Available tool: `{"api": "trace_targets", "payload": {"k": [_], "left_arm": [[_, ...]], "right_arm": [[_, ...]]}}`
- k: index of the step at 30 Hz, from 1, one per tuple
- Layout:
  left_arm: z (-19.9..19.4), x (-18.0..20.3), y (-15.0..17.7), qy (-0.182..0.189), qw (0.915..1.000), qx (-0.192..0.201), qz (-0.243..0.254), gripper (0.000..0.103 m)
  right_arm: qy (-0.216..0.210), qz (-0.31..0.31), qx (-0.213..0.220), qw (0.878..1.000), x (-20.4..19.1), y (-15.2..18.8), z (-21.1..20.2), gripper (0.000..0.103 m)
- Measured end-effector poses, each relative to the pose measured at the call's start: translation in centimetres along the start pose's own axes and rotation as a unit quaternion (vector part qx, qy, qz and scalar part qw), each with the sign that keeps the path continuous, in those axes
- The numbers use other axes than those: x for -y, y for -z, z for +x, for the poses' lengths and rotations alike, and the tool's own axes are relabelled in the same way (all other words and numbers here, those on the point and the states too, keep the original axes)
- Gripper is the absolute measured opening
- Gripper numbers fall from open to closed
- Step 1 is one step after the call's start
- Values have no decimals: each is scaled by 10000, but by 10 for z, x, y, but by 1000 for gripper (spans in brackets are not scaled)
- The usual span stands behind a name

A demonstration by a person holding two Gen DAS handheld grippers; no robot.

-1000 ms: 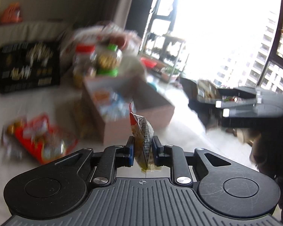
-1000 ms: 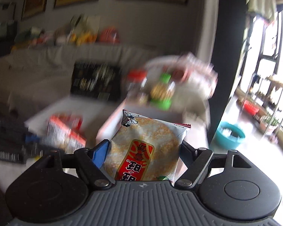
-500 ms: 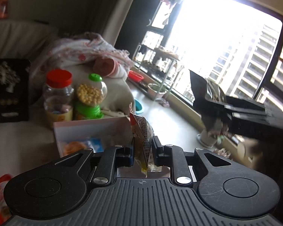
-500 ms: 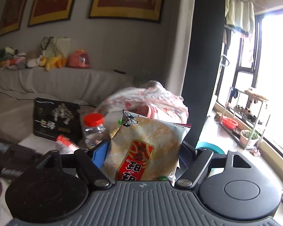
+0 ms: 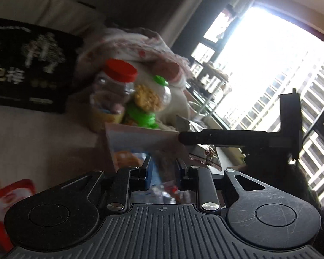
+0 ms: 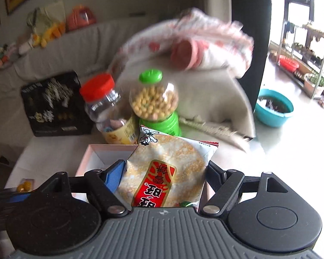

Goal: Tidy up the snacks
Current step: 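Open both tools over the pink box to drop the snack packet and rice cracker bag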

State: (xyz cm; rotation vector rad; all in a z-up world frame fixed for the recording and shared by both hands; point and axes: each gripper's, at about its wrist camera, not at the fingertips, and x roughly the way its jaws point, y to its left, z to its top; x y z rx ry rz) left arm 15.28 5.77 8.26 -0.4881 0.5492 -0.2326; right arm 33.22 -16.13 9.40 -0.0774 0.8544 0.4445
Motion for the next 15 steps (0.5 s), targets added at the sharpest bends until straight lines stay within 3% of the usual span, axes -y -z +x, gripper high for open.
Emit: {"api": "trace_targets", "payload": {"k": [4, 8, 12, 15], "left_arm": [[-50, -38, 36, -842, 9964, 99, -26, 25], [-80, -84, 71, -1360, 9896, 51, -462, 25], [-102, -114, 81, -1748, 9789, 260, -1022, 25], [-109, -125, 79, -1919, 9732, 321, -1224, 25]], "right_arm": [[-142, 466, -574, 9972, 6, -7, 31, 79], [-113, 601, -363, 9975, -4, -2, 17, 79], [-151, -67, 45, 9999, -50, 7, -11, 82], [-261, -820, 315, 9958, -105, 23, -23, 83]]}}
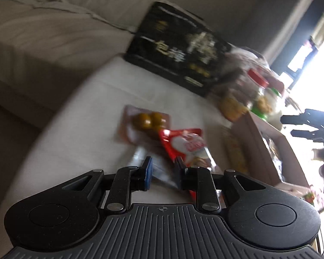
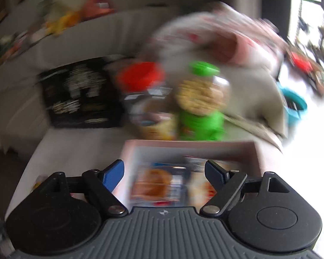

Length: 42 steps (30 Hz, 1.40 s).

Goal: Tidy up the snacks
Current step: 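Open both tools over the pink box to drop the snack packet and rice cracker bag, then grasp the red candy packet with the left tool while the right tool reaches toward the red pouch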

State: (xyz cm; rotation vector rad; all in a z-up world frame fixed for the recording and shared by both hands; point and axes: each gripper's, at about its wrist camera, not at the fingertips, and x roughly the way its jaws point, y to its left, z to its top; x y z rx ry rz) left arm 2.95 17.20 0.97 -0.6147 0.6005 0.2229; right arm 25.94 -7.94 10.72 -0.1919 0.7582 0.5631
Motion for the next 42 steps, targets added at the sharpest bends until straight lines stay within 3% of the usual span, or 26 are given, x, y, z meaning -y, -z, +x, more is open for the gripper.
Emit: {"api": "trace_targets", "payload": {"k": [4, 7, 13, 17, 20, 23, 25, 27, 28, 36, 38, 40, 42], "left_arm": [[-5, -10, -3, 69, 9999, 53, -133, 25], [-13, -21, 0, 76, 9997, 103, -196, 25], [-18, -38, -3, 69, 9992, 165, -346, 25], [-17, -45, -5, 117, 9988, 177, -437, 25], [-19, -45, -4, 51, 9990, 222, -373, 25], [-23, -40, -4, -210, 9995, 224, -46, 25], [-25, -38, -3, -328, 9991, 237, 119, 25], [-27, -39, -3, -326, 9992, 210, 136, 25], [-28, -40, -2, -334, 9992, 203, 132, 25], [-39, -52, -1, -396, 9989, 241, -33, 25], [-42, -54, -1, -376, 9989, 251, -88, 25], [-42, -54, -2, -317, 9991, 258, -107, 25], [-41, -50, -3, -250, 9993, 246, -83, 25]], "right_arm": [[-191, -1094, 306, 9933, -79, 23, 2, 86], [-712, -1564, 11, 9851, -121, 41, 19, 87], [-954, -1506, -475, 9828, -153, 51, 65, 87], [-1100, -1065, -523, 9868, -160, 30, 80, 87], [-1358, -769, -893, 9837, -174, 21, 102, 87], [-1263, -1045, -1183, 9793, -197, 25, 120, 88], [-1105, -1311, -998, 9801, -209, 31, 120, 87], [-1187, -1386, -936, 9787, -212, 36, 114, 77], [-1220, -1431, -934, 9777, -213, 36, 109, 64], [-1755, -1762, -849, 9648, -207, 47, 62, 61], [-1809, -1932, -770, 9613, -204, 61, 42, 54], [-1974, -2113, -796, 9540, -201, 76, 24, 38], [-2115, -2227, -869, 9477, -195, 96, 5, 37]]}}
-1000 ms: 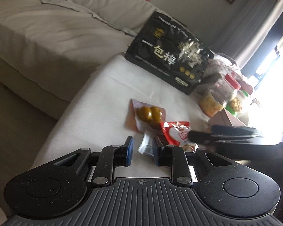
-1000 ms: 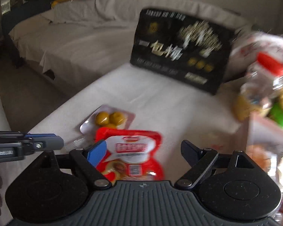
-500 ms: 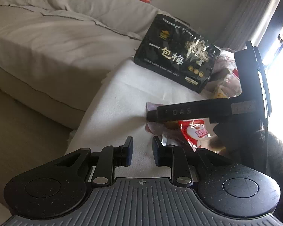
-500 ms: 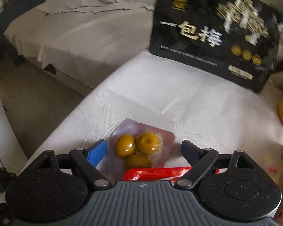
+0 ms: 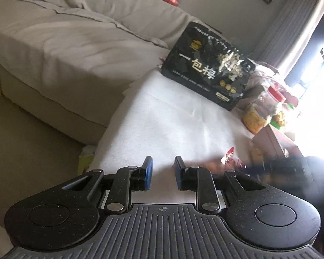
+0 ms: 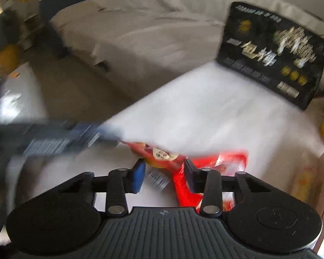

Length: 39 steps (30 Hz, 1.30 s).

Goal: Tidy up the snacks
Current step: 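Grasp the red candy packet with the left tool while the right tool reaches toward the red pouch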

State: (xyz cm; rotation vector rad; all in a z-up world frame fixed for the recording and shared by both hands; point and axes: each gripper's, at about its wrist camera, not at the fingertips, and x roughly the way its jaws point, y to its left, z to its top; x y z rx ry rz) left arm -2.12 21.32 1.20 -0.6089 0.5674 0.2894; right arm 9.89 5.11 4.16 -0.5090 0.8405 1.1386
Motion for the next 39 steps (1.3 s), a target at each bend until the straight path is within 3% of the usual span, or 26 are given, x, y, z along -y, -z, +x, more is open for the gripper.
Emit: {"api": "trace_targets", "payload": {"k": [6, 9, 13, 16, 21, 23, 26, 30, 35, 39], "left_arm": [[2, 16, 3, 136, 9996, -80, 223, 25], [3, 26, 5, 212, 9987, -172, 425, 25], [7, 37, 9, 97, 9975, -255, 645, 25], [7, 39, 14, 41, 9967, -333, 744, 25], [-1, 39, 35, 212, 9917, -603, 1118, 26], [-6, 38, 40, 335, 9899, -698, 1188, 26], [-11, 40, 45, 360, 9884, -733, 1280, 26], [-9, 43, 47, 480, 9877, -803, 1249, 27], [-5, 52, 51, 707, 9854, -889, 1265, 28], [-12, 56, 48, 733, 9863, -822, 1230, 28]], "right_arm": [[535, -303, -22, 9981, -14, 61, -20, 37], [783, -280, 148, 9964, -13, 75, -34, 44], [878, -306, 577, 9940, -2, 72, -47, 76], [892, -261, 827, 9922, 14, 57, -45, 86], [1055, -343, 526, 9924, 42, 20, 1, 87], [956, -59, 363, 9947, 56, 9, 17, 87], [479, 705, 308, 9959, 73, 8, 22, 88], [281, 1026, 295, 9939, 70, 31, 8, 86], [588, 986, 336, 9928, 49, 75, -22, 67], [851, 1097, 368, 9896, 46, 97, -40, 61]]}}
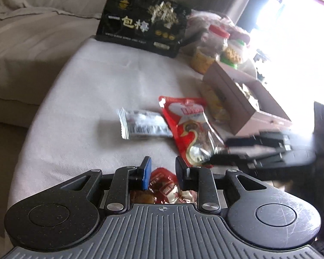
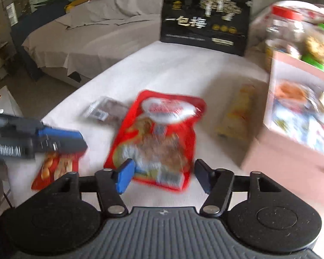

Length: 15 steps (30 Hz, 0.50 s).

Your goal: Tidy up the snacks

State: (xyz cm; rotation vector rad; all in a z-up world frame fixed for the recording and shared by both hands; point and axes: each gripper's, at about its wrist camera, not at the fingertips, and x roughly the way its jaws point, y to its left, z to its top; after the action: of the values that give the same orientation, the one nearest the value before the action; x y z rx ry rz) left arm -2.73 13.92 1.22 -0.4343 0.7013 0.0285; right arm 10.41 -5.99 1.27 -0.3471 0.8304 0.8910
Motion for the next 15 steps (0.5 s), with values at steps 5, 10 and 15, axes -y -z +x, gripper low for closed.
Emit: {"api": "trace_targets", "payload": {"k": [5, 10, 15], "left_arm": [[-27, -7, 0, -257, 9992, 58, -313, 28], [-43, -14, 16, -184, 9978, -235, -592, 28], [-49, -20, 30, -255, 9951, -279, -917, 28]], "right_arm": [[326, -141, 195, 9992, -1, 17, -10, 61], [-112, -87, 363, 9992, -12, 17, -22, 61], [-541, -578, 422, 9960, -49, 10, -19, 62]]}}
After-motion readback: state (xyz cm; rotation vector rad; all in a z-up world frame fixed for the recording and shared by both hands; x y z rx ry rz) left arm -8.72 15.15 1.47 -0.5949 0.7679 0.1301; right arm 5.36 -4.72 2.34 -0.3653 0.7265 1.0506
